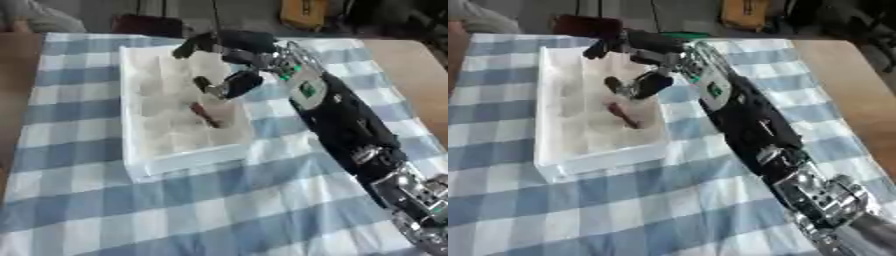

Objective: Pick up objects on the table and place them in the box.

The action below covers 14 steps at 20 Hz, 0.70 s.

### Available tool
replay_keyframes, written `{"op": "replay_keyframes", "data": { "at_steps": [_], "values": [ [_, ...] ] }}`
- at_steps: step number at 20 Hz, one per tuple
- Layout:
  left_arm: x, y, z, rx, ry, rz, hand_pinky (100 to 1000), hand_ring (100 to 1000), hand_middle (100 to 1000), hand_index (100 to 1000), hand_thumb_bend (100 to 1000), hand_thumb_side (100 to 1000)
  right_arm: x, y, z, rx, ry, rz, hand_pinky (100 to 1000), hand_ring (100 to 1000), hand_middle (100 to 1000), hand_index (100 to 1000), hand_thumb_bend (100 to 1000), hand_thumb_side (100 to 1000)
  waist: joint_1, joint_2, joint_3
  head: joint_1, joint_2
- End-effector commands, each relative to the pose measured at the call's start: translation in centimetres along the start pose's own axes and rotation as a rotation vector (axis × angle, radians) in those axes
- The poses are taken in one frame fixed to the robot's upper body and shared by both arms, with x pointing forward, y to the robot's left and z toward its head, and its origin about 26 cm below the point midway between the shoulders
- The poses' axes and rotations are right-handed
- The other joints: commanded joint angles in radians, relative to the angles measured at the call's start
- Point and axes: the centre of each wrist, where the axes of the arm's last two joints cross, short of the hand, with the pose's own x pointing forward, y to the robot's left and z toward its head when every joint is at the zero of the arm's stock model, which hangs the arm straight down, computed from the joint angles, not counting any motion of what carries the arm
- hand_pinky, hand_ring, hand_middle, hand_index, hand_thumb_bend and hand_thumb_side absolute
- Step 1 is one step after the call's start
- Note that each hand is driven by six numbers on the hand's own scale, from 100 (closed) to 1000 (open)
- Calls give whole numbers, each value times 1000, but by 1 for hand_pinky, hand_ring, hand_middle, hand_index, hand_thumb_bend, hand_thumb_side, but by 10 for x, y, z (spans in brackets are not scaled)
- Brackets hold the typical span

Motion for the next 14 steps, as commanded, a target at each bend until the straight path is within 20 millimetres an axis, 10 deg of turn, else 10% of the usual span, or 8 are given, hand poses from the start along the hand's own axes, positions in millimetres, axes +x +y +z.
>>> {"op": "replay_keyframes", "data": {
  "at_steps": [1, 14],
  "values": [
    [6, 3, 1, 2, 2, -33, 509, 775, 788, 894, 822, 525, 9, -40, 38, -57, -182, 97, 917, 777, 804, 939, 100, 100, 1, -19, -12, 32, -10],
    [6, 5, 16, 41, 40, -79, 509, 777, 790, 894, 817, 527, 72, -57, 151, -354, -85, -213, 810, 738, 780, 894, 100, 380, -2, -35, -77, 101, -6]
  ]
}}
